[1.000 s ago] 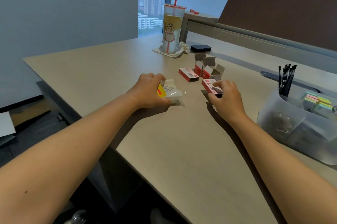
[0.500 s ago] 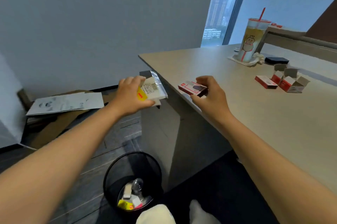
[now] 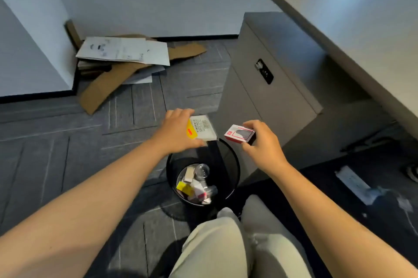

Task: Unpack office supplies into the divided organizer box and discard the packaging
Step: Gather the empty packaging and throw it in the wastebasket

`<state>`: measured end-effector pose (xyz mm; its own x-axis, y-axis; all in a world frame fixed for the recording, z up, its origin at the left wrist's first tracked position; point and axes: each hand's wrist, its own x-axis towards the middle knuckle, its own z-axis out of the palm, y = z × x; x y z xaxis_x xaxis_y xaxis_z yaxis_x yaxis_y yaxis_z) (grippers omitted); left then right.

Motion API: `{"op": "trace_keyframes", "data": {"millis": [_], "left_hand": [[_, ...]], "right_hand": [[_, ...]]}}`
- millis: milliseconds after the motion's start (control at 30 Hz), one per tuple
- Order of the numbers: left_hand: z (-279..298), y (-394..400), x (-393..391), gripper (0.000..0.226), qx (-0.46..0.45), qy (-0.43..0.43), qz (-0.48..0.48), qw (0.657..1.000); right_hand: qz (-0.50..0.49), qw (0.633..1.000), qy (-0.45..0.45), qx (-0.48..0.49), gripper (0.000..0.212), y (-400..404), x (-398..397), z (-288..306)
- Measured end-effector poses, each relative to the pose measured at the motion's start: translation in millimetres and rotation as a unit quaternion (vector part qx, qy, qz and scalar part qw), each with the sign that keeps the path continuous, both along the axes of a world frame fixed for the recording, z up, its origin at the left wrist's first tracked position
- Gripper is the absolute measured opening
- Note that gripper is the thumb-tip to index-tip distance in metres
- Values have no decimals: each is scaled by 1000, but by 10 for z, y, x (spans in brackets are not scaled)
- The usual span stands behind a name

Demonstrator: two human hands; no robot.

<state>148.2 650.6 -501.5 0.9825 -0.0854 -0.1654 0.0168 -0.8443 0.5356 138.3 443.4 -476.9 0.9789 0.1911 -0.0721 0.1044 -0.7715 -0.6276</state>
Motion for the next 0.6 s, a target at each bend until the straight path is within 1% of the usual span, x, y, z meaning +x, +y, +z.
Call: {"op": "trace_keyframes", "data": {"millis": [100,200,267,333,400,467,600], "left_hand": [[-478,-82,101,97,9,44,3,999],[-854,-136,206,100,20,69,-2,997],[-1046,-161,248,106,37,92,-14,995],[-1190,-173,267,113,44,136,-34,989],[-1291,-166,281,111,53,174,-47,982],[-1363,-144,312,98,73,189,-61,977],[-1337,-87,390,50,111,161,-87,977]], "right_hand": [[6,998,58,-20,39,-27,131,-425],[22,996,87,-30,39,28,271,-776],[33,993,106,-33,41,83,337,-968],[50,990,130,-34,45,125,377,-1136],[71,985,151,-45,47,152,405,-1267],[80,981,164,-60,45,155,427,-1338],[74,979,165,-95,38,145,450,-1310]]}}
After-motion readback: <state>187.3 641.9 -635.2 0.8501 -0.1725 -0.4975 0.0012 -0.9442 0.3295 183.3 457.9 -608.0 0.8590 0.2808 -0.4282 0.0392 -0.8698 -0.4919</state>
